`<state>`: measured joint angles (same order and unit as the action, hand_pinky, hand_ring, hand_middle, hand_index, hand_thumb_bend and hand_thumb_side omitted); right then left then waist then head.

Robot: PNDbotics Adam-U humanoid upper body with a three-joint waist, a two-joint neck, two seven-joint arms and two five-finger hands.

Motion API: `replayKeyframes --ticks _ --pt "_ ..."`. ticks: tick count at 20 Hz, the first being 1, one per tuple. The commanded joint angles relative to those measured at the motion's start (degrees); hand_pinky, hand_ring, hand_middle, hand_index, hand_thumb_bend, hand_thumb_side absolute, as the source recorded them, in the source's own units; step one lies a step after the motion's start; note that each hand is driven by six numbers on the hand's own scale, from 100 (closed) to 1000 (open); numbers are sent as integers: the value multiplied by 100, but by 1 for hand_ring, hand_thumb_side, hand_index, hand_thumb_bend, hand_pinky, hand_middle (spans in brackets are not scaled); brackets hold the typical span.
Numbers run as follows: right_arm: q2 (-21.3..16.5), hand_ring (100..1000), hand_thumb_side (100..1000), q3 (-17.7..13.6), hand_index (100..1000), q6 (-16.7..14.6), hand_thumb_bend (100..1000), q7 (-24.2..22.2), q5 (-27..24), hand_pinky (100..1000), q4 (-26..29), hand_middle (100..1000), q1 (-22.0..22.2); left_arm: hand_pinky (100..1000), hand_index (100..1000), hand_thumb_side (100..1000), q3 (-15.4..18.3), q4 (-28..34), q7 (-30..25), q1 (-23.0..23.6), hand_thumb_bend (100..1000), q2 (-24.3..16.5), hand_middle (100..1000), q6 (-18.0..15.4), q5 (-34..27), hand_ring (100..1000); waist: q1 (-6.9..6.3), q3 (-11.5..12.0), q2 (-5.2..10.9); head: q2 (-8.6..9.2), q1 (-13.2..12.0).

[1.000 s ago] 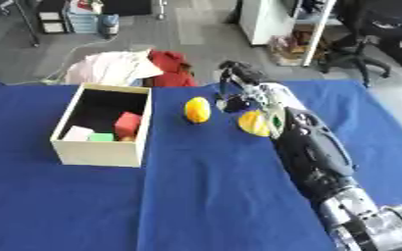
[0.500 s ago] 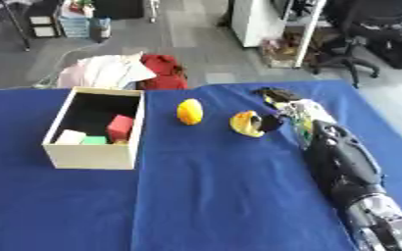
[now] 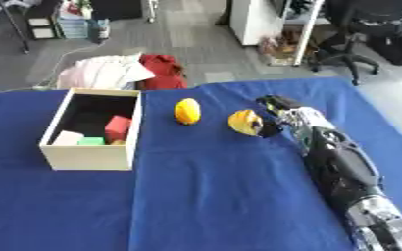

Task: Pick up objects on the table and place them in the box.

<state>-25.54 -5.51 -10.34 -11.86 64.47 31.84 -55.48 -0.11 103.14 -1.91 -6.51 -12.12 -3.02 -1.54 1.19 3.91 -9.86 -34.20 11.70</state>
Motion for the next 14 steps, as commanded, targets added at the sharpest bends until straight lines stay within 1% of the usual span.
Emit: replayKeyframes --ticks 1,4,7,9,11,13,14 --pt "-113 928 393 59 1000 -144 100 -192 -82 903 175 966 -122 890 827 642 18 93 -2 -29 118 -75 754 -5 -23 760 -56 -2 110 15 12" --pt "-82 934 474 118 1000 -252 100 -478 42 909 125 968 -113 890 827 642 26 92 5 -27 118 -78 754 -5 -21 760 -49 21 113 17 19" --pt "-76 936 484 99 1000 -362 100 -655 8 911 137 966 -90 890 827 642 32 93 11 -19 118 -82 754 -6 -21 760 -44 37 116 12 13" --pt "-96 948 446 147 1000 -419 100 -745 65 921 184 976 -105 890 827 643 32 90 15 -17 118 -85 754 -3 -21 760 -25 32 120 4 19" --pt "-89 956 420 200 1000 -403 100 -791 284 927 203 980 -121 890 827 644 18 86 3 -30 118 -79 755 -4 -23 760 -10 31 121 5 21" --pt "-48 949 331 194 964 -326 100 -775 519 922 156 963 -116 890 827 644 14 84 -8 -39 117 -73 755 -6 -26 760 -8 39 120 13 23" --pt "-27 938 307 176 911 -271 100 -719 620 915 130 943 -109 890 827 644 19 84 -4 -37 117 -74 755 -7 -26 760 -11 47 119 16 26"
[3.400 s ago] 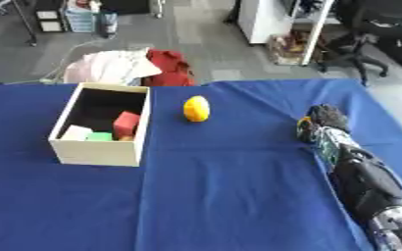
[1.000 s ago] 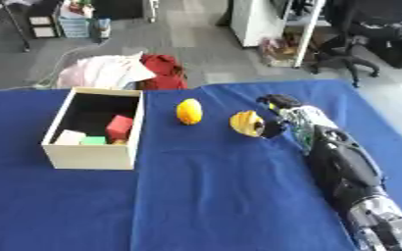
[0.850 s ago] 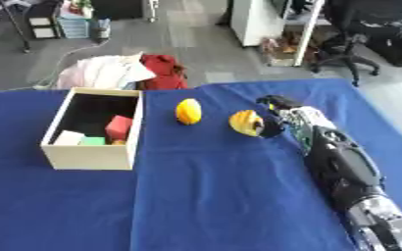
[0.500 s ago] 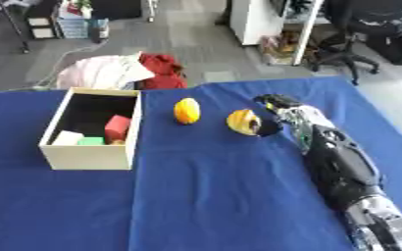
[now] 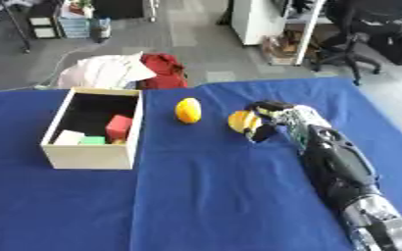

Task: Pick up objects on the table and place them in the box.

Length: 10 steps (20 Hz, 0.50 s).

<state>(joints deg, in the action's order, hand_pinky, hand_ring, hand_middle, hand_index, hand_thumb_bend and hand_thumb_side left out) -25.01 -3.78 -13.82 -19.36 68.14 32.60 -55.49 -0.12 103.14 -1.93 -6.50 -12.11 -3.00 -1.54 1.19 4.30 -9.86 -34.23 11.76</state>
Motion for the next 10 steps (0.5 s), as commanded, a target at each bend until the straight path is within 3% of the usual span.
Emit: replayKeyframes --ticks 1,2,3,4,7,10 --pt "-66 920 300 -16 826 140 100 131 341 903 45 912 -100 890 827 644 26 84 4 -32 117 -78 755 -8 -25 759 -14 15 118 21 22" --pt "-55 917 299 -38 812 208 100 283 415 901 54 908 -91 890 827 644 30 85 10 -27 117 -81 755 -8 -25 759 -17 21 116 21 23" --pt "-47 893 284 -57 704 270 100 457 474 886 69 870 -85 890 827 644 31 86 15 -24 117 -82 755 -7 -26 759 -18 26 116 20 24" --pt "-40 890 283 -73 692 328 100 655 521 884 91 865 -78 890 827 644 31 86 18 -24 117 -81 755 -6 -28 759 -17 28 116 19 26" --pt "-33 838 248 -109 502 440 100 1288 581 850 177 789 -79 890 827 645 23 82 12 -32 117 -75 755 -4 -37 758 -3 24 119 18 24" --pt "-46 803 225 -123 426 453 100 1854 545 827 290 744 -84 890 826 644 26 79 14 -33 117 -77 755 -4 -35 758 4 18 124 19 21"
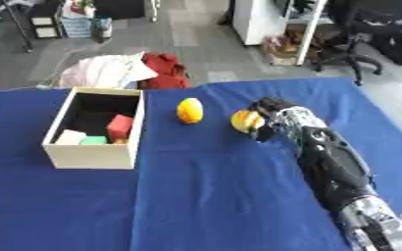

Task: Pick up objects on the table and place them in the box.

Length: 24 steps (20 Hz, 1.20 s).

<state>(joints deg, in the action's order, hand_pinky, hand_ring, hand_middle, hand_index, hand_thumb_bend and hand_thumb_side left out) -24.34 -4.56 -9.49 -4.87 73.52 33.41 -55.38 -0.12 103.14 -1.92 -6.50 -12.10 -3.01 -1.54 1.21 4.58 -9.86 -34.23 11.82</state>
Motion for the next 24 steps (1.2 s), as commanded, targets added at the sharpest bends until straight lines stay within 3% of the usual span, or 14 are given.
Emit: replayKeyframes --ticks 1,6,14,24 --pt "-121 796 219 -43 423 -9 100 544 -33 822 262 735 -100 890 826 644 29 78 16 -31 117 -80 755 -4 -35 758 3 -11 128 20 16" --pt "-115 778 202 54 414 -308 100 735 -417 812 661 715 -185 890 827 644 28 75 20 -37 118 -89 755 -3 -42 757 30 -19 151 17 7" --pt "208 768 198 372 409 -777 100 403 -1124 810 1394 705 -547 890 827 644 17 65 6 -73 120 -100 755 -4 -47 757 119 107 171 50 37" --pt "990 770 198 582 435 -972 100 194 -963 813 1387 710 -853 889 826 641 -12 64 -20 -189 125 -84 754 0 -69 755 197 358 115 151 96"
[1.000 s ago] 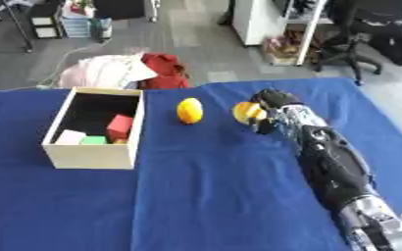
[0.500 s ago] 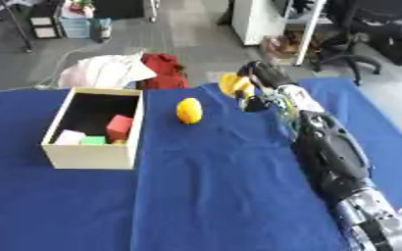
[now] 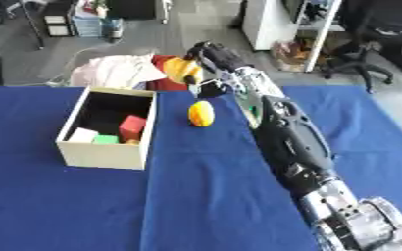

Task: Pick up objects on the table and place them in the box.

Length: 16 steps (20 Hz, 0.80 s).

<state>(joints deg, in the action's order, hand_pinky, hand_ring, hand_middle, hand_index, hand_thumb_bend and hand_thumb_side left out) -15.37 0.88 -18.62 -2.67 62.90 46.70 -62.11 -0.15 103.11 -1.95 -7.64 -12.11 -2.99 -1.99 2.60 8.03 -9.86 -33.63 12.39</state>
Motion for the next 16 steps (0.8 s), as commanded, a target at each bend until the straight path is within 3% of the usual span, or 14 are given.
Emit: replayKeyframes --ticks 1,3,5,9,16 --pt "186 774 198 63 447 -87 100 -28 172 816 28 716 -195 889 826 641 -12 69 -19 -88 125 -82 754 -2 -28 755 56 30 109 100 57" --pt "364 781 201 117 488 -141 100 -25 367 821 -39 727 -213 889 826 640 -25 72 -30 -106 125 -77 754 1 -35 755 49 61 98 113 92" --pt "520 787 204 153 604 -187 100 -6 597 826 -118 739 -210 889 826 640 -35 75 -43 -121 125 -72 754 1 -42 755 39 86 92 118 117" --pt "767 805 212 227 725 -329 100 59 991 837 -258 762 -188 889 826 640 -42 77 -51 -117 126 -67 754 4 -52 754 21 89 94 123 151" --pt "882 858 234 475 966 -762 100 150 1267 878 -87 829 -213 889 826 640 -42 70 -53 -94 127 -63 753 5 -47 754 10 53 108 119 148"
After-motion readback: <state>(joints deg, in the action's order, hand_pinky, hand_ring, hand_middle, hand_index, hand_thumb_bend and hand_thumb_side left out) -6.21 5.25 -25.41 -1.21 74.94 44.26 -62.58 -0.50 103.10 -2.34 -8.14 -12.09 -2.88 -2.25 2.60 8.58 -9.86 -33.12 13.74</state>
